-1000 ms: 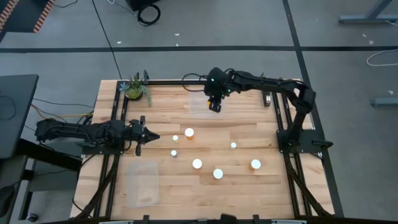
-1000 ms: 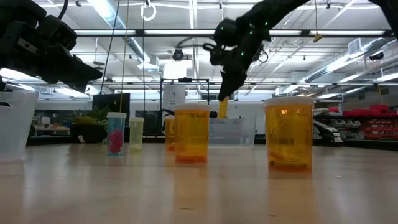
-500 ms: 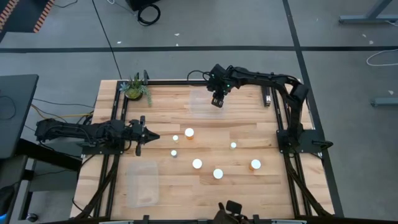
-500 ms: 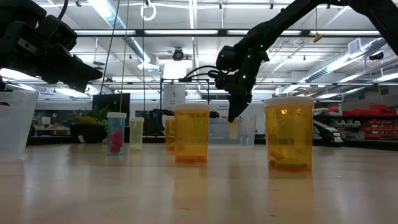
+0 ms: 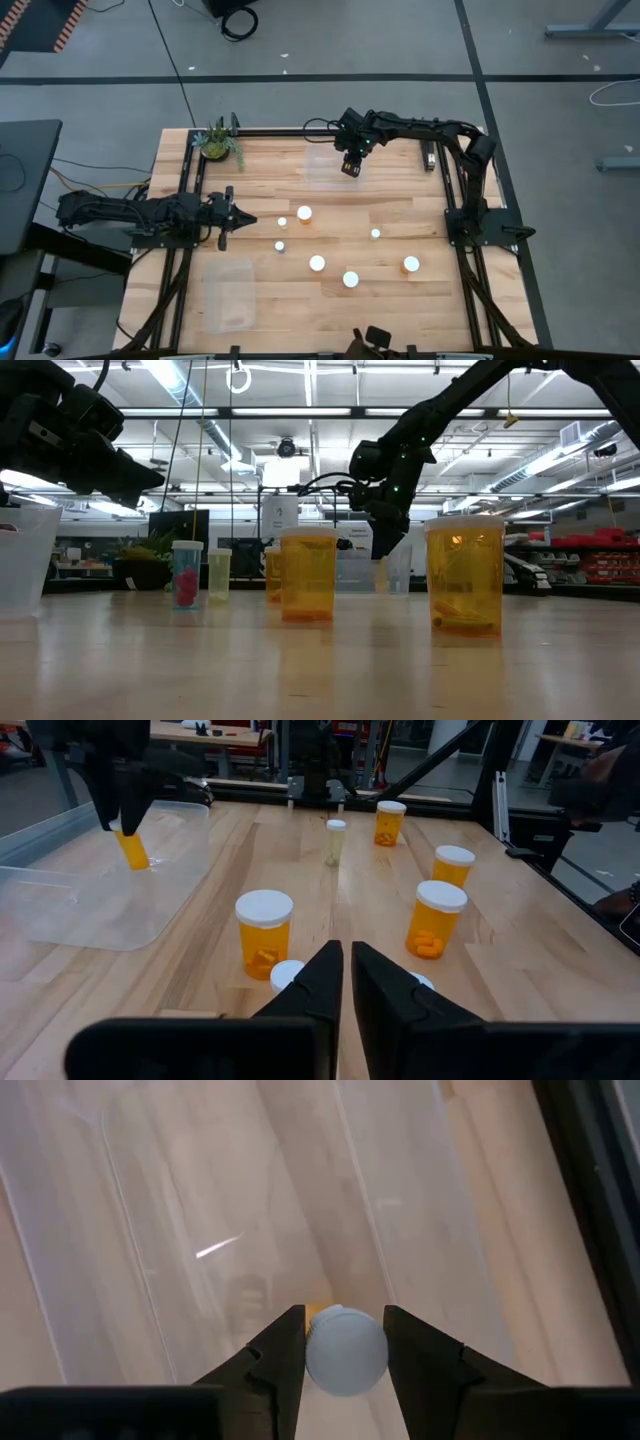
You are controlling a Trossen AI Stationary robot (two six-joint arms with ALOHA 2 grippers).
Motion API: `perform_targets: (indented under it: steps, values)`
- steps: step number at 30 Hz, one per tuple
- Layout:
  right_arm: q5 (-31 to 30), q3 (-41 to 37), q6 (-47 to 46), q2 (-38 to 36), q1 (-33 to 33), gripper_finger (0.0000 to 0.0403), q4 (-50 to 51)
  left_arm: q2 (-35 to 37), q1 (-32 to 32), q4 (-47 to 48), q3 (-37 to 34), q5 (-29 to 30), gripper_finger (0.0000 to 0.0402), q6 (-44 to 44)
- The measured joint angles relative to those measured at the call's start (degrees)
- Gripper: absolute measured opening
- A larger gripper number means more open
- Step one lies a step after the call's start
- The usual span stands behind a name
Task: Pick and place medicine bottles into bin by pill shape (circle, oval)
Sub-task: Put the orange tablet bottle into the top transparent bin, then put the yellow tablet bottle into the top transparent bin
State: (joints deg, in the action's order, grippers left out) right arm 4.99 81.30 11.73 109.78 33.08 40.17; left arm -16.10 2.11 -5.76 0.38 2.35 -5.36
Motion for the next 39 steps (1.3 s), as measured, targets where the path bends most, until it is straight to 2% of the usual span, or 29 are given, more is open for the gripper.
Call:
perform_targets:
  steps: [11,20,25,39]
  values:
    - [-2.1,-0.1,0.2,0.0,0.0,0.0144,-1.3,0.0,0.0,0.0,0.0,0.0,0.0027,0.0]
    - [-2.4,-0.1,0.4,0.0,-0.6,0.0206,-0.7,0.0,0.0,0.0,0.0,0.0,0.0035,0.0]
    - [-2.6,1.7,0.5,-0.4,-1.1,0.0226,0.8,0.0,0.0,0.0,0.0,0.0,0.0028,0.0]
    - [-2.3,2.7,1.8,-2.3,-5.2,0.0228,3.1,0.0,0.0,0.0,0.0,0.0,0.0035,0.0]
